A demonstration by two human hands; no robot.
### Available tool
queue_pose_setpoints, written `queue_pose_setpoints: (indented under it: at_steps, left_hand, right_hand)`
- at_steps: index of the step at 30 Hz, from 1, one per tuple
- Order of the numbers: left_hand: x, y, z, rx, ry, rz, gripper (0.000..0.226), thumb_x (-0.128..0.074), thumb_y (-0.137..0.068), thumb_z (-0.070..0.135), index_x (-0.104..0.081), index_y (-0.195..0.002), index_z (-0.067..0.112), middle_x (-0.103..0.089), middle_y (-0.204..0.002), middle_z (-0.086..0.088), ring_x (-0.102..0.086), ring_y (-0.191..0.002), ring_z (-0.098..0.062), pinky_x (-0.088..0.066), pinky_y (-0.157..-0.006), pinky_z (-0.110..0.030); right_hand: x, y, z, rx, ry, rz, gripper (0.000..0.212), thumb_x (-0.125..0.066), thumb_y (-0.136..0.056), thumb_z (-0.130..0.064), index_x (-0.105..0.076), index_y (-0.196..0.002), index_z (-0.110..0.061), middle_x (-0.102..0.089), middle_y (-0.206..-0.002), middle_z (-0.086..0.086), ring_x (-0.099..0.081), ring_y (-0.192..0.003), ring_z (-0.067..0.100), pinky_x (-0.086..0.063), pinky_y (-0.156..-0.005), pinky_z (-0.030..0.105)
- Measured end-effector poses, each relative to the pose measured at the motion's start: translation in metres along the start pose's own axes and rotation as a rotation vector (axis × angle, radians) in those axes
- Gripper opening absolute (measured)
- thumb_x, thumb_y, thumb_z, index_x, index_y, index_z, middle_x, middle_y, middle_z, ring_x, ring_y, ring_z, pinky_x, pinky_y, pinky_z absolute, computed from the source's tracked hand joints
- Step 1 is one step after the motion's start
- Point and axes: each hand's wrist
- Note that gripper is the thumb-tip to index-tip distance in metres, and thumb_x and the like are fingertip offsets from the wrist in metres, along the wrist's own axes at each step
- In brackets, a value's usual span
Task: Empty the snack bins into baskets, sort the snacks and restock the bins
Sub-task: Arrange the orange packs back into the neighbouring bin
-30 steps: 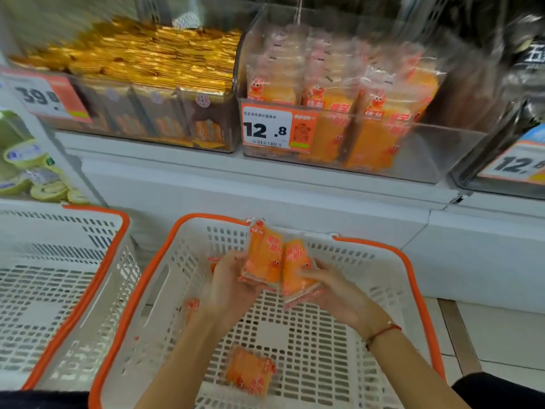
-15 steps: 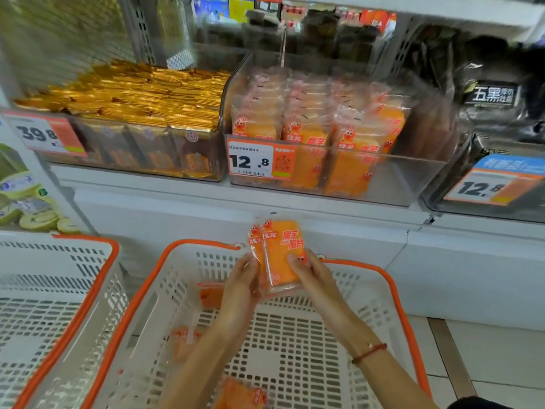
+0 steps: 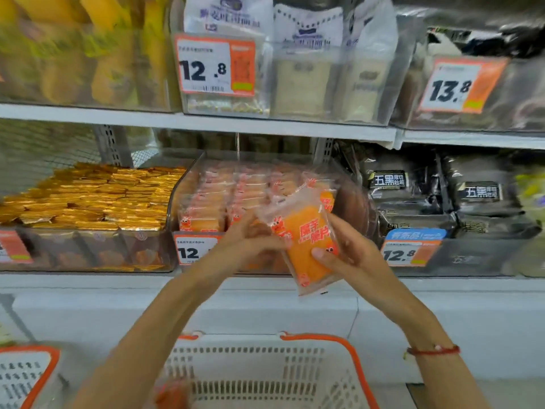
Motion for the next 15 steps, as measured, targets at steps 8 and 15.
queue_pose_setpoints:
  at_steps: [8,15]
  left_hand:
    - [-0.008,-0.055,0.066,-0.149,-0.423,-0.178,0.047,-0.081,-0.073,0.035,-0.059,-0.113,0.039,-0.072,-0.102,0.019,-0.066,-0.092,0.004,-0.048,-0.079,-0.008]
    - [-0.015,-0.099,0.051,-0.342,-0.342,0.142,0.055,-0.084,-0.070,0.036,-0.053,-0.115,0.031,-0.065,-0.113,0.009,-0.065,-0.099,-0.007,-0.055,-0.084,-0.024]
  right_hand:
    - [0.058,-0.031,-0.026,0.076,0.155,-0.052,0.059,-0.068,-0.079,-0.027,-0.048,-0.135,-0.033,-0.061,-0.125,-0.011,-0.063,-0.108,0.004,-0.055,-0.078,0.022]
    - [0.062,-0.047,0.022,0.174,0.352,0.633,0.070,-0.047,-0.080,-0.070,-0.043,-0.138,-0.031,-0.048,-0.137,-0.010,-0.045,-0.126,0.008,-0.041,-0.103,0.031]
Point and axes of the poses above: each hand's wrist, its own y-axis away from the middle knuckle, its own x-axis out of the back of the hand, z = x × y
